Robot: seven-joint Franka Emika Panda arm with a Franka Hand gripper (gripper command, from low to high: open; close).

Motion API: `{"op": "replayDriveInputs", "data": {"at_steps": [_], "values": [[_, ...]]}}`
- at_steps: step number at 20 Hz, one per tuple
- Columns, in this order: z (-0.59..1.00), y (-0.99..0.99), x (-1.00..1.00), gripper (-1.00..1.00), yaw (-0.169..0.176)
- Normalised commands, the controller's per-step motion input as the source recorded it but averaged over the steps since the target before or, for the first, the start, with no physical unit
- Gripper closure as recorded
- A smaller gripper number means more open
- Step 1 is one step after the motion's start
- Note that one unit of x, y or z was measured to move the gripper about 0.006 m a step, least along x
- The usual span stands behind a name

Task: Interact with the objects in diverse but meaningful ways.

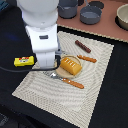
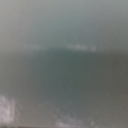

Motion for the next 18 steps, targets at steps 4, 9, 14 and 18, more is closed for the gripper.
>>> {"op": "replayDriveInputs", "data": {"at_steps": [4, 9, 14, 18], "values": [[-0.09, 0.78, -0.67, 1.00, 0.041], [-0.40, 0.67, -0.76, 1.00, 0.044], [-0.65, 0.40, -0.85, 1.00, 0.059], [-0.50, 0.14, -0.81, 1.00, 0.053]]}}
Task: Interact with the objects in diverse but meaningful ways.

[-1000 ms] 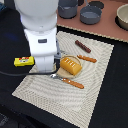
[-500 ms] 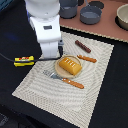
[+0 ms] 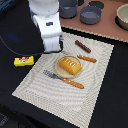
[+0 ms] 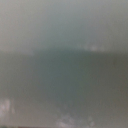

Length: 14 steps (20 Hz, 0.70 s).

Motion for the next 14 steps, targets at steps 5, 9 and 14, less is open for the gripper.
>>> {"op": "replayDriveInputs", "data": {"at_steps": [5, 9, 14], "values": [[-0.24, 0.04, -0.65, -1.00, 0.027], [0.88, 0.10, -0.07, -1.00, -0.041], [0.96, 0.03, 0.00, -1.00, -0.131]]}}
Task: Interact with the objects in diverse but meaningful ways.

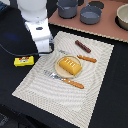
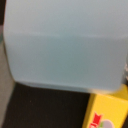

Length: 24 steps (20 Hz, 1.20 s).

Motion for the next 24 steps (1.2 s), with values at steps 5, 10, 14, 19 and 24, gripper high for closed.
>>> {"op": "replayDriveInputs", "data": {"at_steps": [5, 10, 14, 19, 24], "values": [[0.84, -0.19, -0.07, -1.00, -0.094], [0.11, -0.46, -0.55, -1.00, -0.016], [-0.36, -0.60, -0.66, -1.00, 0.000], [-0.49, -0.50, -0.61, -1.00, 0.009], [-0.55, -0.01, -0.38, -1.00, 0.043]]}}
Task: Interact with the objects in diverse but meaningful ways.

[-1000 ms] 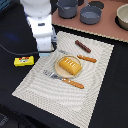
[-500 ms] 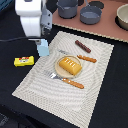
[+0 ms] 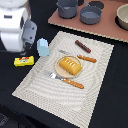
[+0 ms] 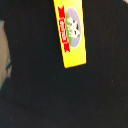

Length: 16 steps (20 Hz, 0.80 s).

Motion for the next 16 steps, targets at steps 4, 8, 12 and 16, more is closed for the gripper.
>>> {"op": "replayDriveInputs", "data": {"at_steps": [4, 8, 12, 16], "values": [[-0.48, 0.26, -0.22, -1.00, 0.016], [-0.46, 0.26, -0.12, -1.00, 0.012], [-0.62, 0.02, -0.15, -1.00, 0.005], [-0.63, 0.00, -0.18, -1.00, 0.000]]}}
